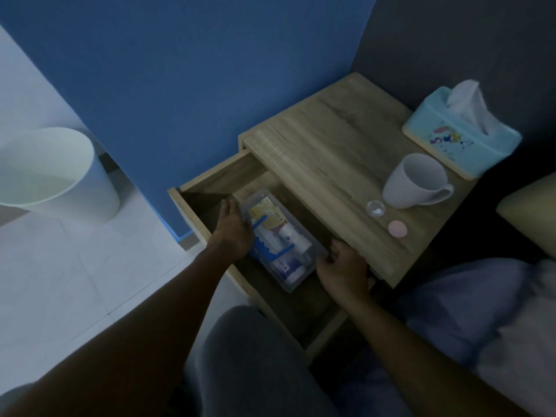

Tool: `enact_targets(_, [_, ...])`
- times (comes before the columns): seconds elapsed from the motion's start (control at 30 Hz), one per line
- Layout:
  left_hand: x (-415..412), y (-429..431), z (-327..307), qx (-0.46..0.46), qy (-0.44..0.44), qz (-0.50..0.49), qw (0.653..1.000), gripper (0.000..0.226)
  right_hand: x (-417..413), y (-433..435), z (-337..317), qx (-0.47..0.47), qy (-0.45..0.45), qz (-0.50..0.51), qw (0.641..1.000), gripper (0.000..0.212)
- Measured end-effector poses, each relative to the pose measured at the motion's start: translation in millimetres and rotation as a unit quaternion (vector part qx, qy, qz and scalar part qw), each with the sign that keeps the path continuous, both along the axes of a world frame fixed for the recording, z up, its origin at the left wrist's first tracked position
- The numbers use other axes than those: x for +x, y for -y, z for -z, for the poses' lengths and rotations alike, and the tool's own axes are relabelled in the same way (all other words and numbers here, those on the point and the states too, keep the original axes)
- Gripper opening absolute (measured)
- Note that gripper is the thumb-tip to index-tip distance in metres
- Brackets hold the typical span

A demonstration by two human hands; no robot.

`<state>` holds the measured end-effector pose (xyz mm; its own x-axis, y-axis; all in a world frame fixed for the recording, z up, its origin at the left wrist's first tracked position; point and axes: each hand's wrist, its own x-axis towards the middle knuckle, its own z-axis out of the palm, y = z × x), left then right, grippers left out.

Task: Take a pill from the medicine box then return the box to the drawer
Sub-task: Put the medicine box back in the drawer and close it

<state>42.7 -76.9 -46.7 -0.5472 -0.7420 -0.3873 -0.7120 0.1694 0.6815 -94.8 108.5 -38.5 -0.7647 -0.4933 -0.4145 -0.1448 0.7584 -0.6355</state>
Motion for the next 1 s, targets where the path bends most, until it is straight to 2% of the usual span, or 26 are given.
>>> enact_targets(0.07, [5,-5,-3,-0.026,-0.027,-0.009,0.999,0.066,5,-5,-13,-0.033,-0.025,-0.056,0.998,0.052])
enact_targets(0.17, [19,-14,-9,-0.089,-0.053,-0.001,0.995,0.067,4,-16,-30,-0.075,-0.091,-0.130,0.985,0.045])
enact_targets(0.27, [37,-24,-9,-0.150,-0.039,0.019,0.988,0.084,-11,-30,-36,-0.087,-0.173,-0.199,0.961,0.044])
enact_targets(0.4, [62,-43,3,-0.207,-0.019,-0.011,0.978,0.108,-39,-44,-31,-0.038,-0.258,-0.286,0.922,0.054])
enact_targets(0.47, [69,-50,11,-0.171,-0.025,-0.046,0.984,0.111,-52,-48,-25,-0.017,-0.285,-0.329,0.900,0.058])
enact_targets(0.6, [75,-55,31,-0.053,-0.037,-0.100,0.993,0.098,-65,-51,-10,0.031,-0.278,-0.405,0.870,0.063])
enact_targets(0.73, [75,-58,42,0.019,-0.113,-0.076,0.990,0.086,-63,-52,4,0.040,-0.301,-0.398,0.865,0.064])
enact_targets(0.93, [69,-50,53,0.068,-0.107,-0.057,0.990,0.084,-71,-52,0,0.007,-0.273,-0.396,0.877,0.054])
enact_targets(1.0, [61,-49,54,0.075,-0.121,-0.057,0.988,0.078,-74,-53,-1,0.010,-0.294,-0.409,0.864,0.056])
